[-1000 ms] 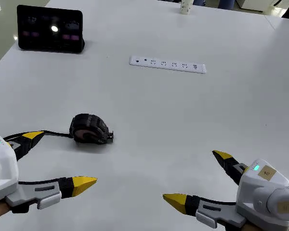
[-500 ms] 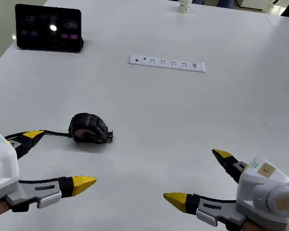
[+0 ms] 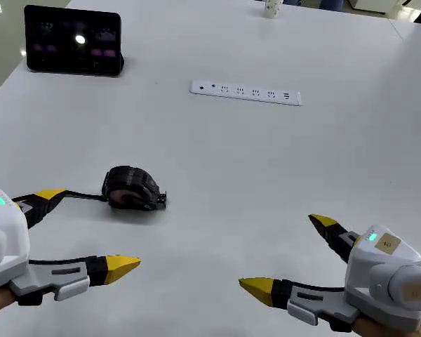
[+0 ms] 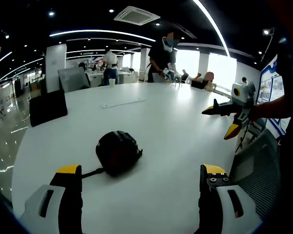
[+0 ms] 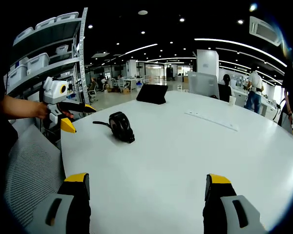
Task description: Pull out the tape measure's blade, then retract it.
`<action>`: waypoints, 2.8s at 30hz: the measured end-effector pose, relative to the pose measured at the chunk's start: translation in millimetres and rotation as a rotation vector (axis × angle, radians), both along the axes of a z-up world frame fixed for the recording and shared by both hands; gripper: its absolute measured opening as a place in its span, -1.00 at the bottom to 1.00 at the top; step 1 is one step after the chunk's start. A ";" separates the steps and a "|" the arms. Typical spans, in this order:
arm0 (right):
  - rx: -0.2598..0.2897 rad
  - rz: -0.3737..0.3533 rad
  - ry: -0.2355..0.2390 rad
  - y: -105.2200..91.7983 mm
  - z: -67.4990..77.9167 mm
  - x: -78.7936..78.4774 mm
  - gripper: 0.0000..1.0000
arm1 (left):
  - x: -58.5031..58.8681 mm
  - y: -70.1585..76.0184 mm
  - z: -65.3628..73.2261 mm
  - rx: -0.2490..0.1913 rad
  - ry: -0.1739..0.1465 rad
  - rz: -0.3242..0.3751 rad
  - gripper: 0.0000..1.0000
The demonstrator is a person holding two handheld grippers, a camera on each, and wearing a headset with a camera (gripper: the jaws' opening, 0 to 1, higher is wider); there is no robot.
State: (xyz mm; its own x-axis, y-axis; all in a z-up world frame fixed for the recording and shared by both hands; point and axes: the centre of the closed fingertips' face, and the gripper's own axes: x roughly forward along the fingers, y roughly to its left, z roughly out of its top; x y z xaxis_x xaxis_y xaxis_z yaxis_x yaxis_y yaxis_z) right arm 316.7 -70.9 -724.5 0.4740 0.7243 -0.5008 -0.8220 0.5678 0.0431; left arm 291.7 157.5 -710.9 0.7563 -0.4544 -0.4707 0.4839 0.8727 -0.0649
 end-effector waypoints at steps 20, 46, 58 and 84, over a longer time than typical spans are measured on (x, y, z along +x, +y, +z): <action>-0.010 0.050 -0.001 8.0 -6.7 17.0 0.98 | 16.4 6.4 -7.5 0.026 0.019 -0.039 0.91; -0.015 0.252 -0.054 46.0 -14.8 44.1 0.63 | 42.4 11.6 -14.5 0.051 0.027 -0.139 0.50; -0.059 0.406 -0.100 62.4 -21.5 50.4 0.36 | 52.1 11.2 -21.1 0.098 0.037 -0.213 0.30; -0.107 0.615 -0.130 112.7 -25.2 61.3 -0.05 | 74.6 7.1 -32.2 0.227 0.071 -0.379 0.05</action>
State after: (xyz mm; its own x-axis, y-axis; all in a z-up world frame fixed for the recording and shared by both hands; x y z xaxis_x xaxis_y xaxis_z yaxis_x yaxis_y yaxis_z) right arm 378.0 41.8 -749.7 0.0497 0.8323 -0.5521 -0.9938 -0.0136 -0.1101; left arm 366.4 164.6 -743.0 0.5186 -0.5722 -0.6353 0.7733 0.6309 0.0631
